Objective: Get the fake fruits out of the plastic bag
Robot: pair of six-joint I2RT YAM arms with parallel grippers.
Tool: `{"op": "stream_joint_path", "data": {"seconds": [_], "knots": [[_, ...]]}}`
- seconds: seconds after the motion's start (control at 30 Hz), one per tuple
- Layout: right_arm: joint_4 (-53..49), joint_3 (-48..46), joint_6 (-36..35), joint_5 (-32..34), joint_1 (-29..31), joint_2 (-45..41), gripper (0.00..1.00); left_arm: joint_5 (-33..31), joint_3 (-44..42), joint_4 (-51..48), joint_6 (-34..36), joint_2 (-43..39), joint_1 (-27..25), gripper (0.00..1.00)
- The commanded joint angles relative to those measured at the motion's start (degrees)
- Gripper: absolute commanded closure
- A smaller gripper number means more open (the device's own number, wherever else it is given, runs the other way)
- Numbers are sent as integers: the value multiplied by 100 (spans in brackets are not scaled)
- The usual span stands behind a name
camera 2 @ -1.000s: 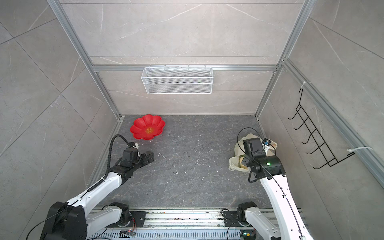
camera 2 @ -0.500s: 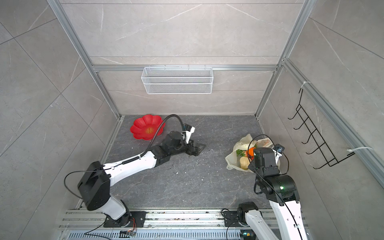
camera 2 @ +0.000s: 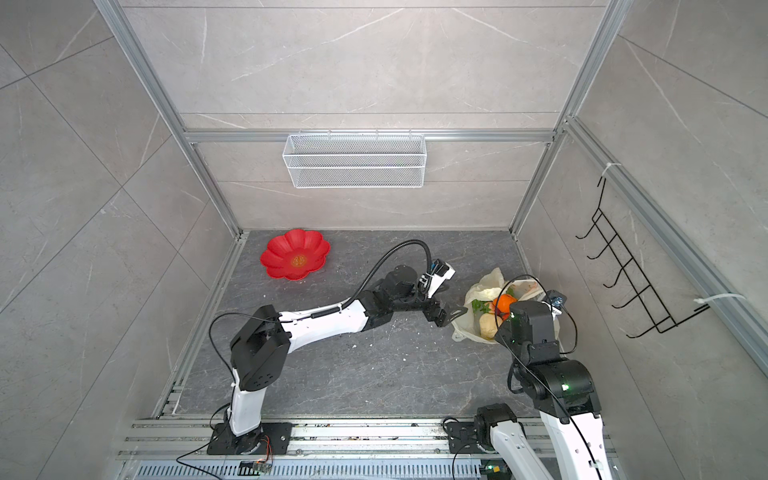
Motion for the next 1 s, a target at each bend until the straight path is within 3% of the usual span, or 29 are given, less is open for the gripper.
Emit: {"op": "stream_joint_path", "data": {"seconds": [0.0,0.1,0.23,0.3,0.4,0.47,0.7,0.87,0.97], "knots": [[110,-23,-133,-75,-23,-57,85,-160,748,112,121,466,-103,0],[88,-18,-161,-11,-16,-63,85,-161,1200,280,44,867,-140,6],[133,-112,-201,-37,-20,-51,85,-776,2149,49,-597,1364,-146,23],[173,-123,-180,-112,-23,27,85,-925,2544,-124,-731,1529,-155,43],[477,-167,-240,-433,-21,227,86,-1368,2588,-138,-701,1454,-131,83],[715,-120,-338,-702,-23,487,87,-1732,2354,-121,-673,1215,-35,97],[2082,460,-485,-2448,140,2123,91,-2453,1006,-514,-1341,-163,1137,100],[2225,2182,-681,-2148,1512,4002,93,-3035,-317,-892,-1474,-1677,1994,100],[2287,3162,-743,-2214,2020,4789,93,-3502,-1117,-1376,-1448,-2758,2410,100]]}}
